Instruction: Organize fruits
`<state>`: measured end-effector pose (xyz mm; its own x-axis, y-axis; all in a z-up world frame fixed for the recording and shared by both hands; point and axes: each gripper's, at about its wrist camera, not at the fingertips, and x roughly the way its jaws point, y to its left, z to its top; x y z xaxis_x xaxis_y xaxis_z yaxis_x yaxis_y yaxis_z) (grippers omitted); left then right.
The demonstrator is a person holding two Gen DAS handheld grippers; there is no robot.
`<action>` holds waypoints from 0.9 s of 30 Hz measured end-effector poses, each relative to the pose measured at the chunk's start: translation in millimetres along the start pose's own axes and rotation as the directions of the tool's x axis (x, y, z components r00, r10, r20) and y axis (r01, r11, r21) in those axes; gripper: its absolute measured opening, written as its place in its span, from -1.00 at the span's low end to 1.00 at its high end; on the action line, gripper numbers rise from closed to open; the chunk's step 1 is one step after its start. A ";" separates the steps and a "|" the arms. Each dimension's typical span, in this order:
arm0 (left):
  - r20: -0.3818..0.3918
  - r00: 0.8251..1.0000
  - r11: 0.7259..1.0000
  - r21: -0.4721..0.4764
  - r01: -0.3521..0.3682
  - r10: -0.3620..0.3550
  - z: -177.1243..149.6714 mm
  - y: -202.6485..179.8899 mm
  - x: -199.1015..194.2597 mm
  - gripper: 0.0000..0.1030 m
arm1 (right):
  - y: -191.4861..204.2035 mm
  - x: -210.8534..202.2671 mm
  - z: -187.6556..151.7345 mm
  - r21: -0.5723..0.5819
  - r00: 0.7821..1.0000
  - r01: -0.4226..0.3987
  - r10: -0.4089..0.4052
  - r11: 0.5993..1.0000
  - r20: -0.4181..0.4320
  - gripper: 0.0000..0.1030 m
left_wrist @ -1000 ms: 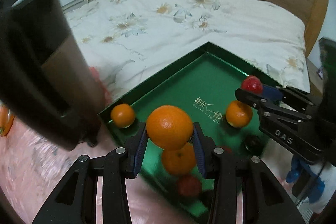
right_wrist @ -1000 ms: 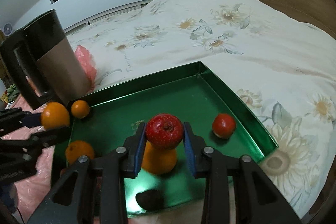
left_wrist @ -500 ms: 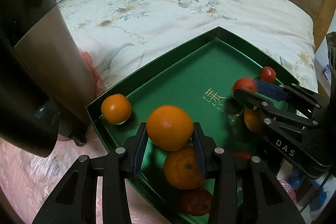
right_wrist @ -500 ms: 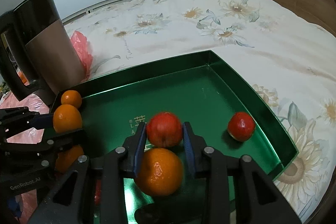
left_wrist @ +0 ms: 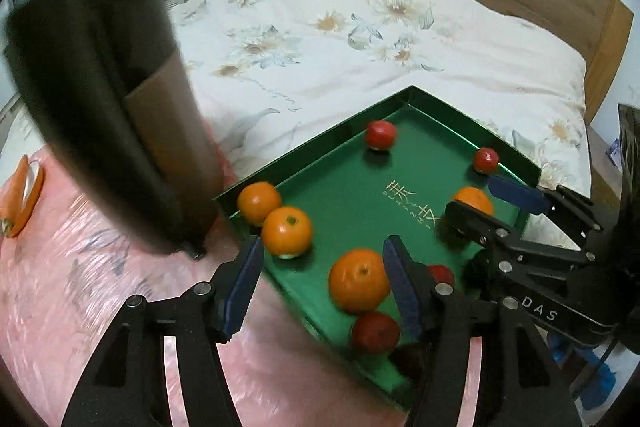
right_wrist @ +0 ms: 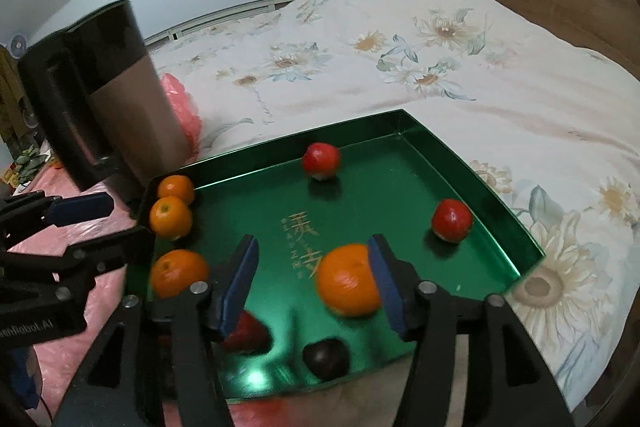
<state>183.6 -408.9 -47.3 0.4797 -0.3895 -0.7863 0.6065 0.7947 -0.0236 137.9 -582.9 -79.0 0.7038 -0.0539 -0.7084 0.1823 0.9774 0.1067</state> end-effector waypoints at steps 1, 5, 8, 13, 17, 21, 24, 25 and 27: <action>0.005 1.000 1.000 -0.009 -0.002 0.002 -3.4 2.9 -7.3 0.09 | 3.5 -5.0 -1.9 -0.001 1.000 -0.001 0.001 1.000 0.002 0.80; 0.029 0.999 0.999 -0.043 -0.018 0.020 -21.2 15.4 -35.8 0.18 | 16.7 -21.6 -7.4 -0.005 1.000 -0.015 0.015 1.000 0.007 1.00; 0.044 0.998 0.996 -0.078 -0.036 0.040 -40.8 28.5 -59.6 0.21 | 31.4 -36.6 -12.6 -0.017 0.999 -0.032 0.032 0.999 0.013 1.00; 0.049 0.996 0.990 -0.121 -0.068 0.075 -71.9 49.5 -93.7 0.22 | 61.6 -59.5 -23.3 -0.049 0.998 -0.064 0.065 0.997 0.017 1.00; 0.070 0.989 0.983 -0.138 -0.122 0.132 -89.5 62.9 -120.2 0.22 | 86.4 -75.4 -33.0 -0.069 0.996 -0.090 0.091 0.994 0.018 1.00; 0.087 0.980 0.971 -0.176 -0.161 0.178 -108.8 79.0 -146.2 0.24 | 107.0 -88.7 -41.8 -0.087 0.994 -0.104 0.106 0.991 0.017 1.00; 0.097 0.975 0.961 -0.214 -0.176 0.200 -122.8 90.2 -161.4 0.40 | 123.7 -99.8 -47.0 -0.108 0.993 -0.113 0.116 0.988 0.020 1.00; 0.102 0.972 0.956 -0.227 -0.186 0.213 -129.8 94.9 -168.5 0.42 | 130.2 -104.6 -48.6 -0.116 0.993 -0.114 0.118 0.987 0.026 1.00; 0.103 0.969 0.951 -0.243 -0.194 0.224 -139.3 101.9 -177.5 0.42 | 141.0 -112.8 -50.6 -0.125 0.992 -0.117 0.123 0.985 0.040 1.00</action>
<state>71.9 -194.0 3.8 0.6661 -0.2476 -0.7035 0.3297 0.9439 -0.0199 49.5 -428.7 -19.4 0.7474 0.0585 -0.6618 0.0112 0.9949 0.1007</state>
